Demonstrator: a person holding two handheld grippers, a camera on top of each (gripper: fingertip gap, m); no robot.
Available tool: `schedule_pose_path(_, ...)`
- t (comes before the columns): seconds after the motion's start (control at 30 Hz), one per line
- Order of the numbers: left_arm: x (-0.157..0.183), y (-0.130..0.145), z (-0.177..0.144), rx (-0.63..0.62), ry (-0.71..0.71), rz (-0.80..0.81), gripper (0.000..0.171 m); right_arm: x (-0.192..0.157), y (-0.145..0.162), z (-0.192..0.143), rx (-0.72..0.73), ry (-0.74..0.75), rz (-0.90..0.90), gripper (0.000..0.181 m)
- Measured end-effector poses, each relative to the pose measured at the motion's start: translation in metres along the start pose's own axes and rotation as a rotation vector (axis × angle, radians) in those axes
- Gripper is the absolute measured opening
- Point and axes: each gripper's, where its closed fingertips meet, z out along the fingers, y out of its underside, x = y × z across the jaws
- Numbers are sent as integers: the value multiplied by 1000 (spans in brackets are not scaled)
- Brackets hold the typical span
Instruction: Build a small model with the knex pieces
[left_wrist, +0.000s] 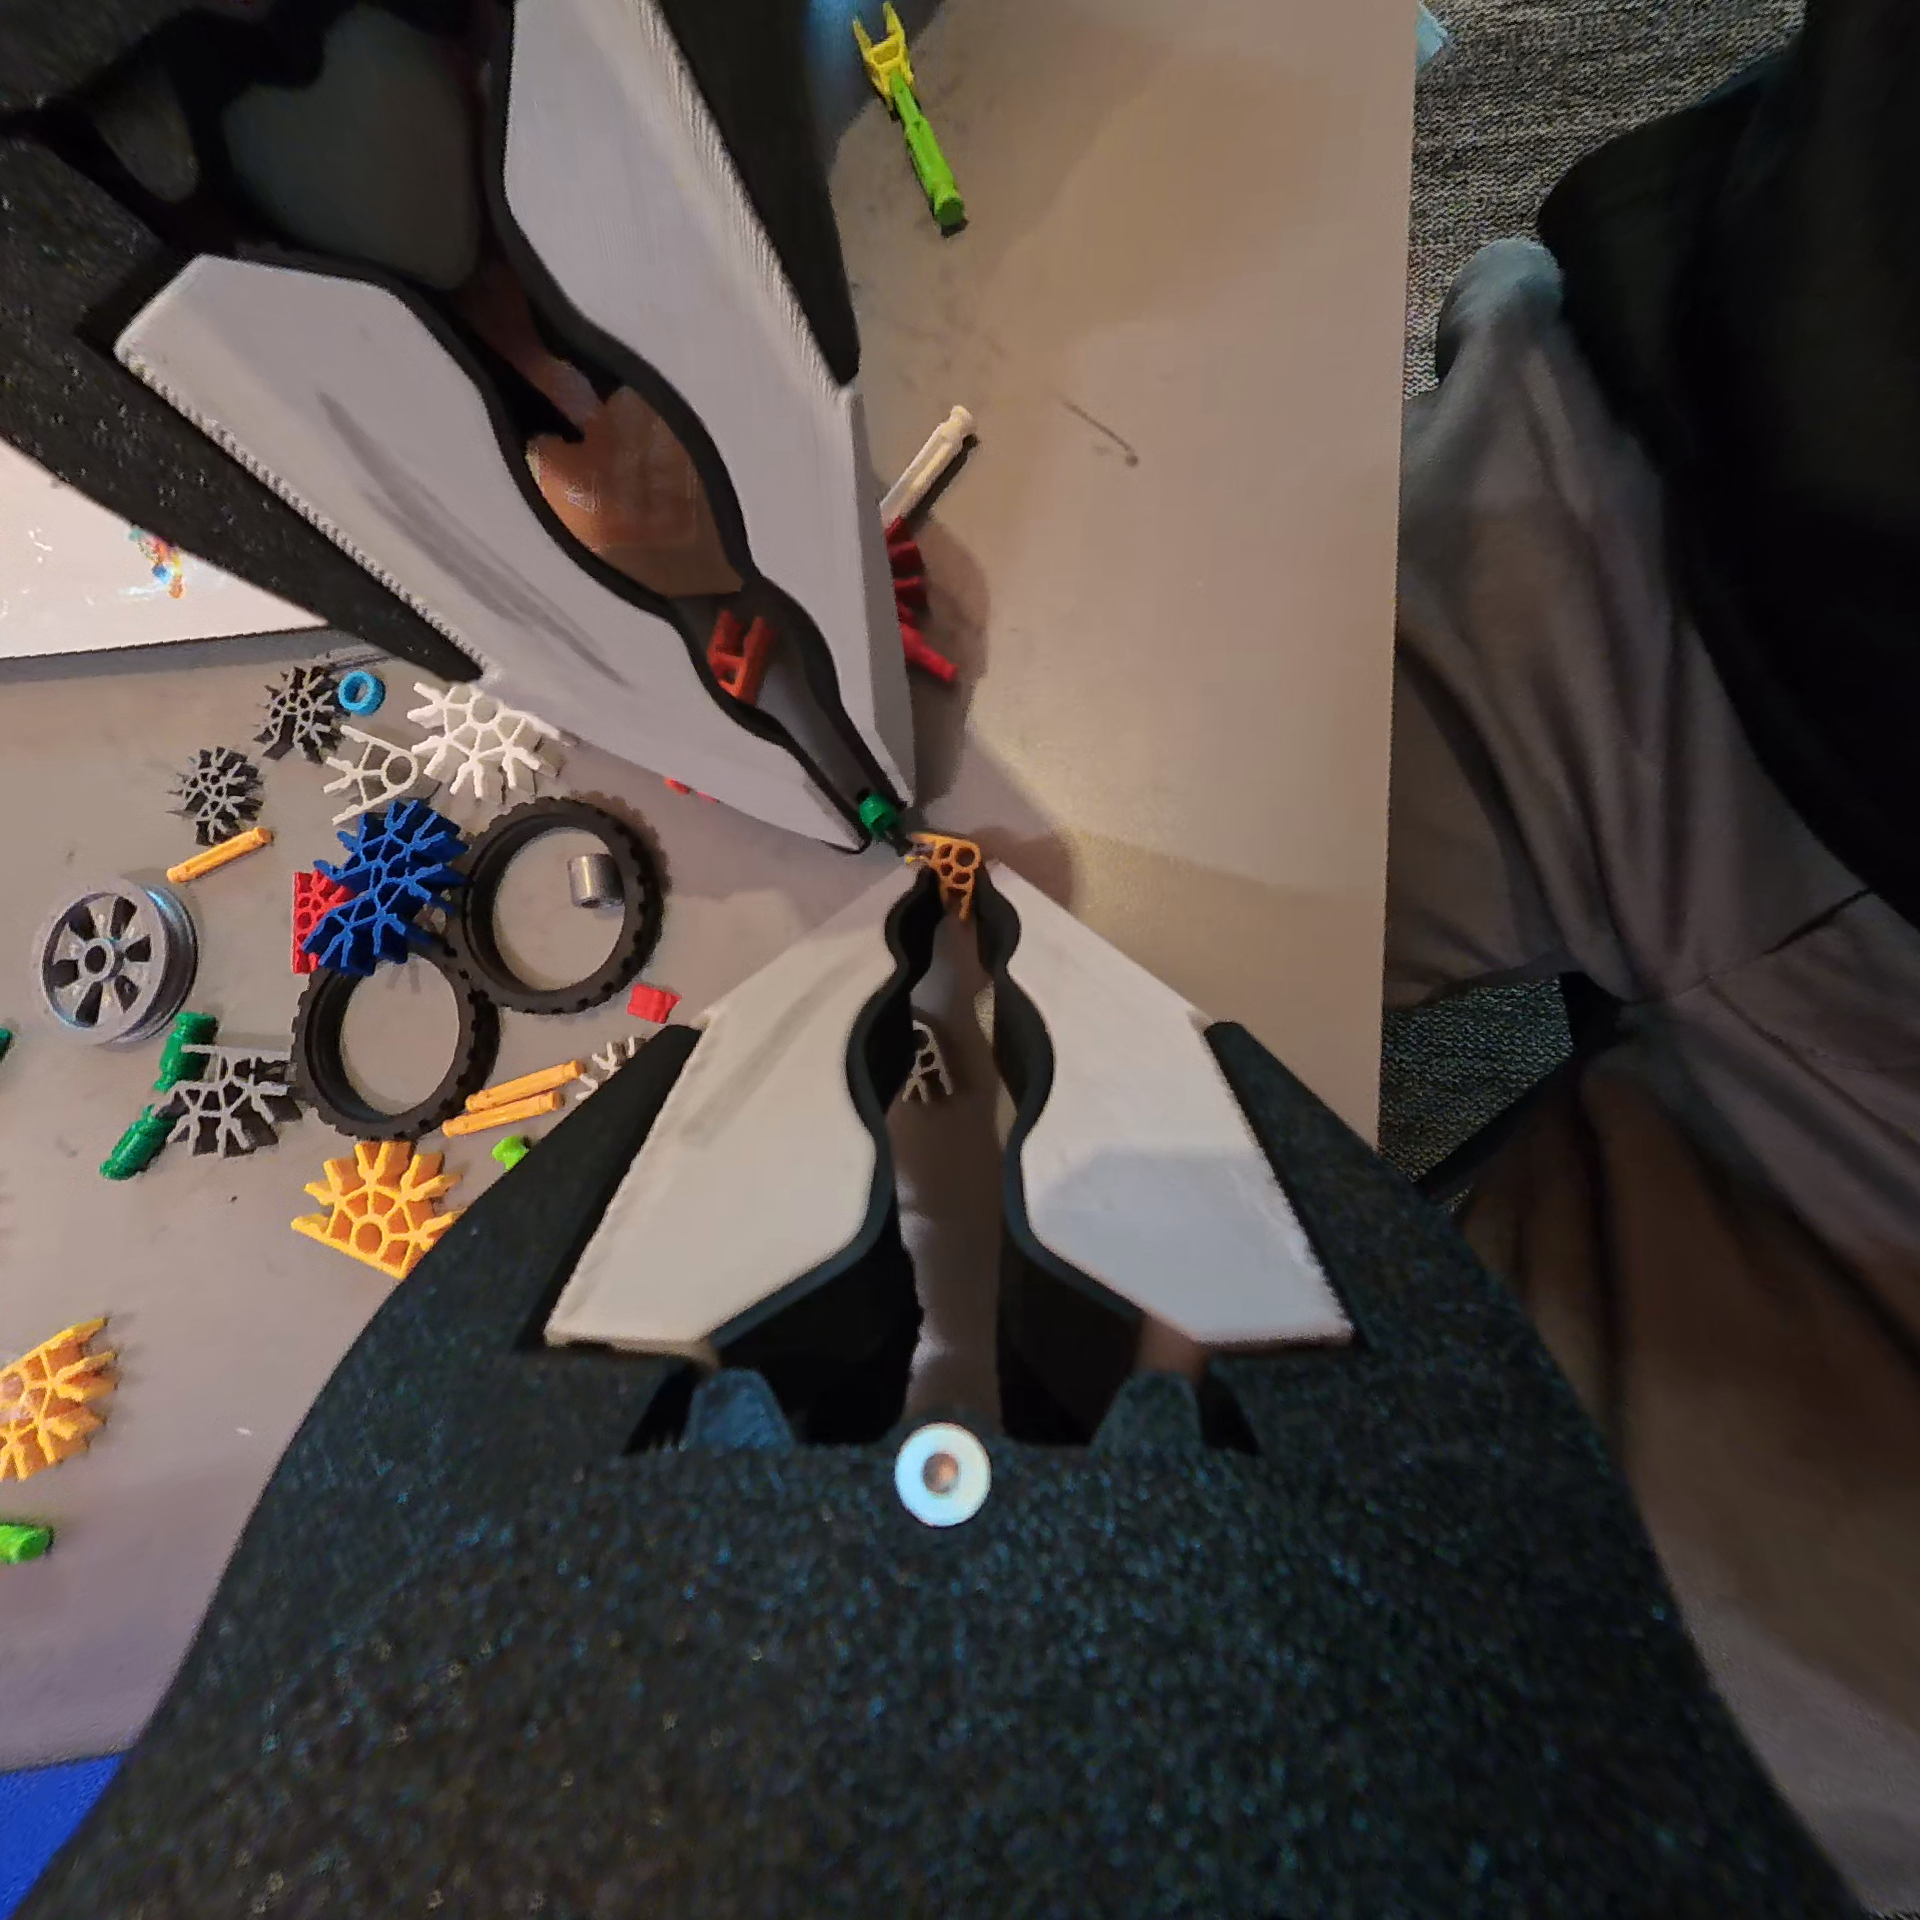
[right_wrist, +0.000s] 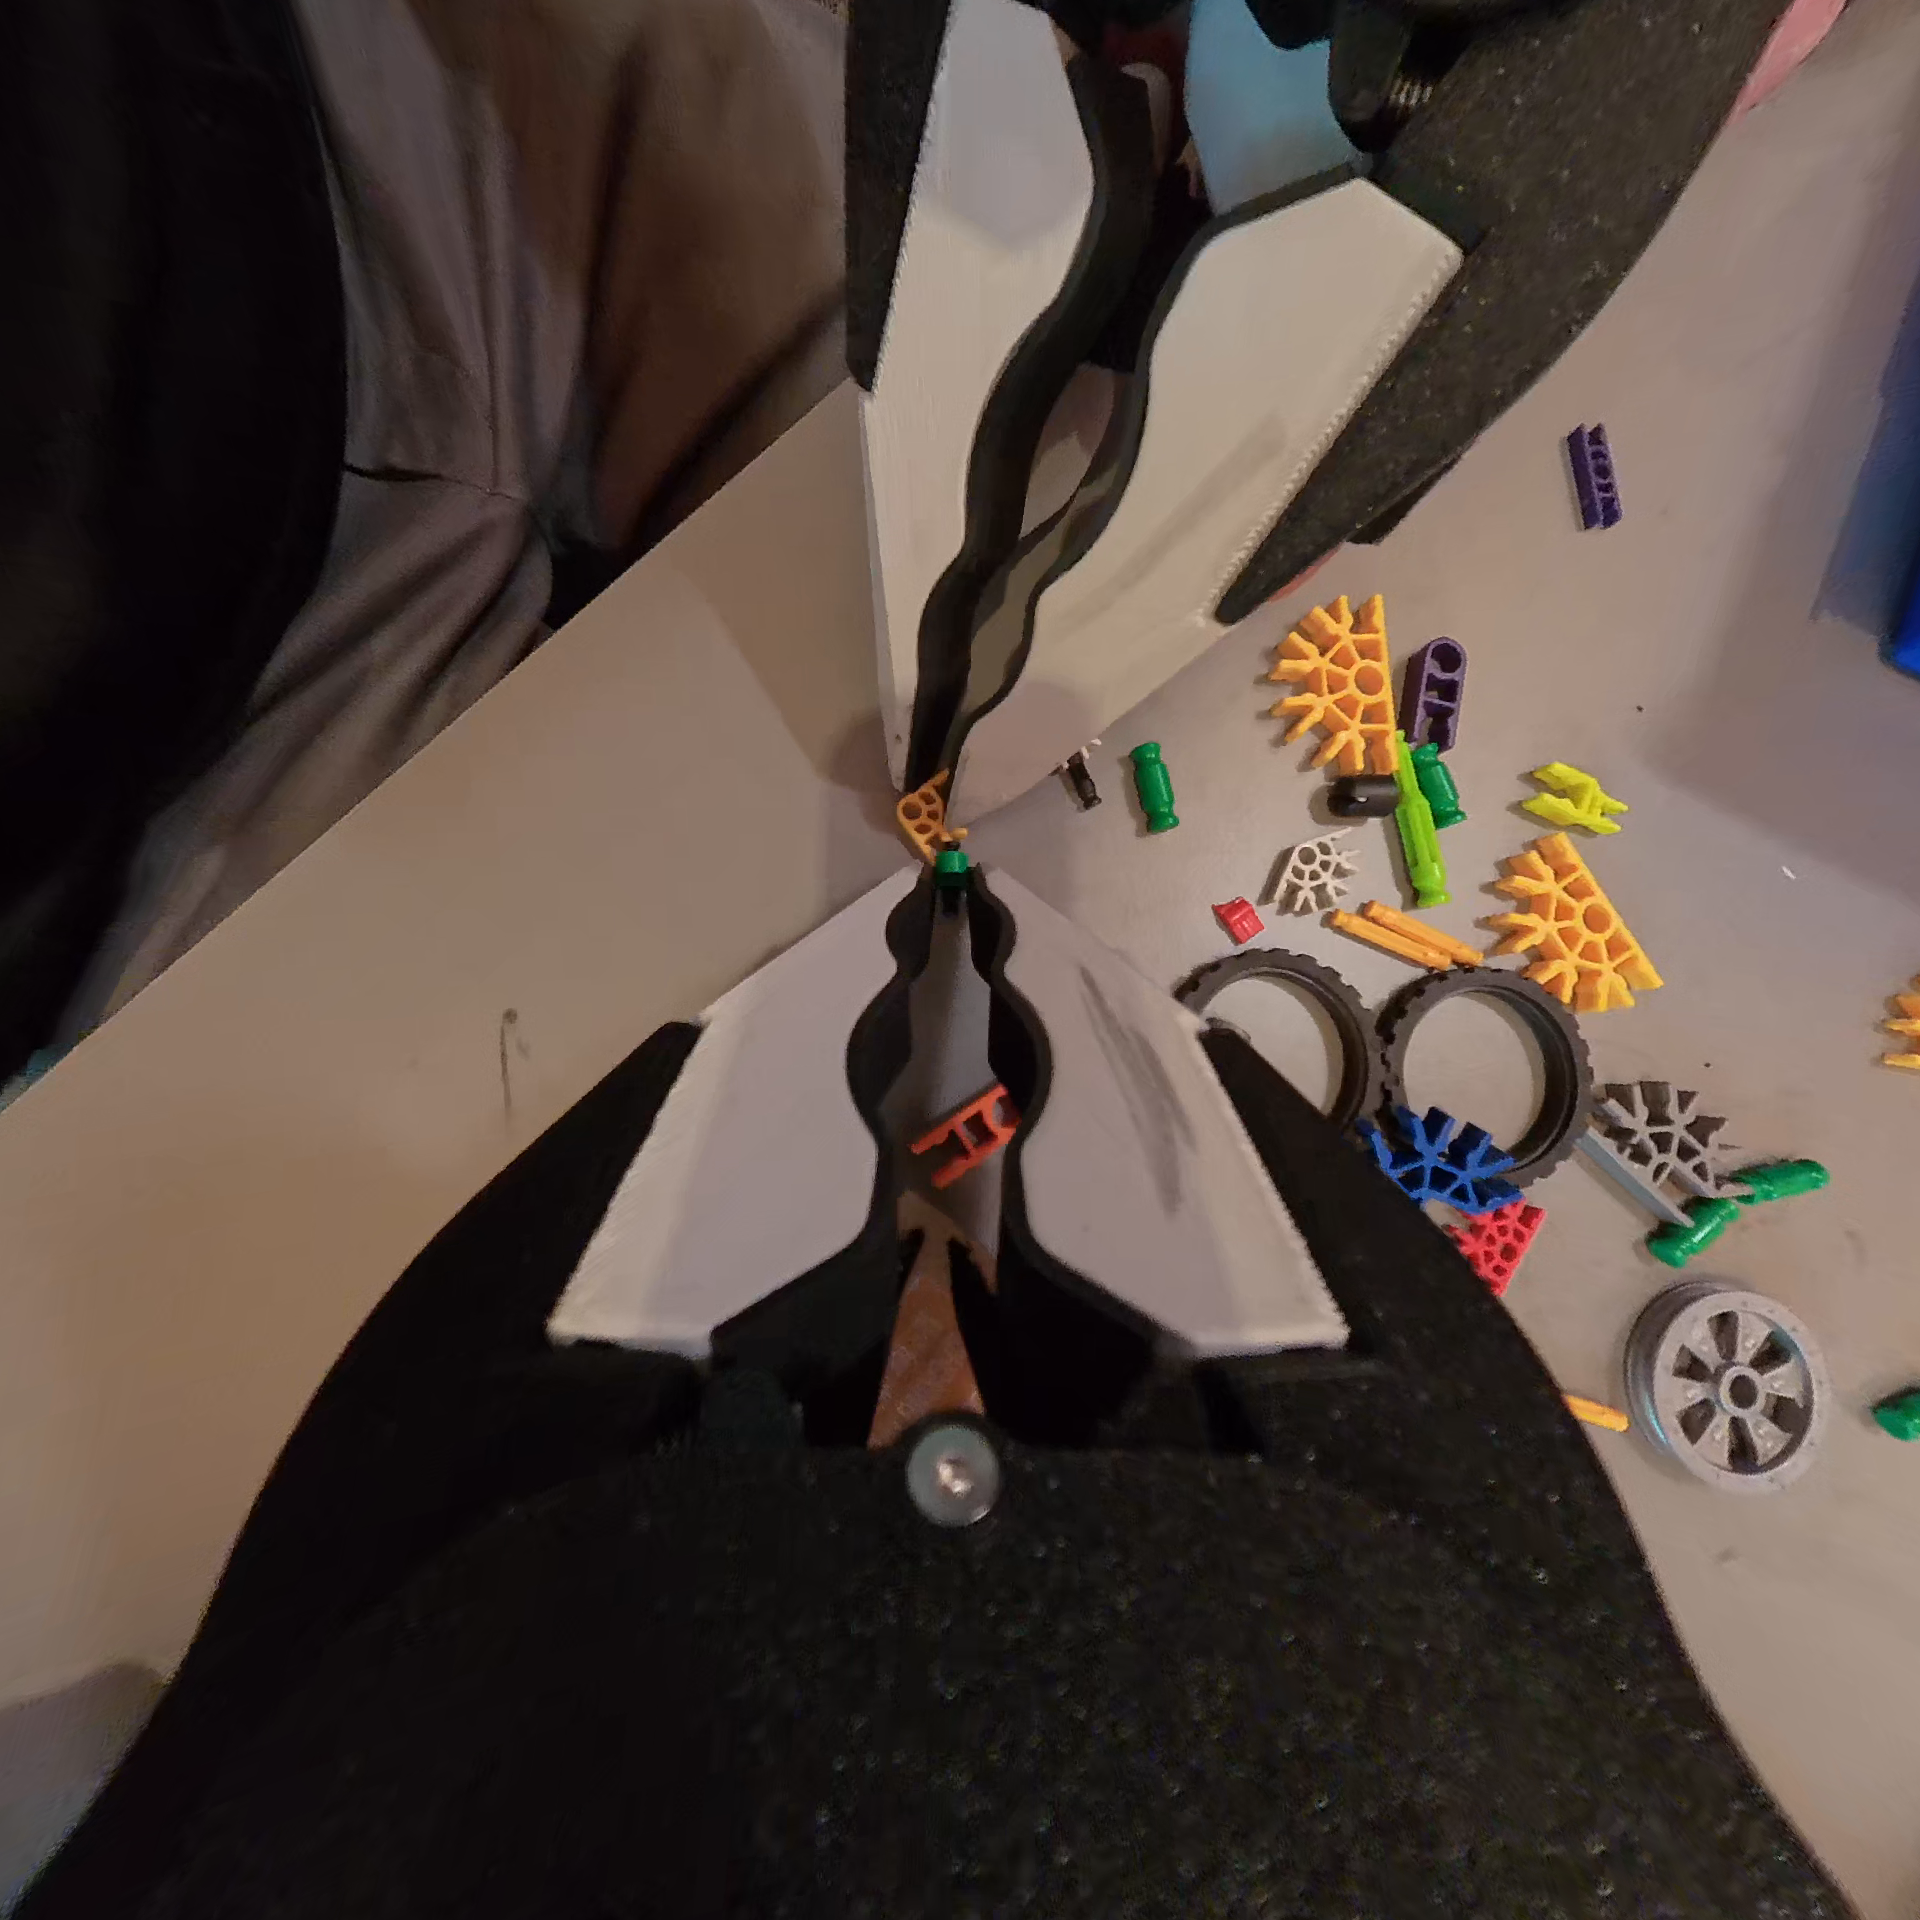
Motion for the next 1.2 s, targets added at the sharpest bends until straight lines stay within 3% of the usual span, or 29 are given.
schedule_pose_path(0.03,0,0,0,0,3,0,5,-1,-1,-1,7,1,-10,4)
schedule_pose_path(0.53,-4,1,1,-41,-1,74,5,-1,0,3,-56,42,-100,5)
schedule_pose_path(1.0,2,-1,0,-100,128,186,5,-5,3,2,-91,27,-139,5)
schedule_pose_path(1.2,-7,3,-1,-113,84,231,9,-4,3,3,-86,28,-142,5)
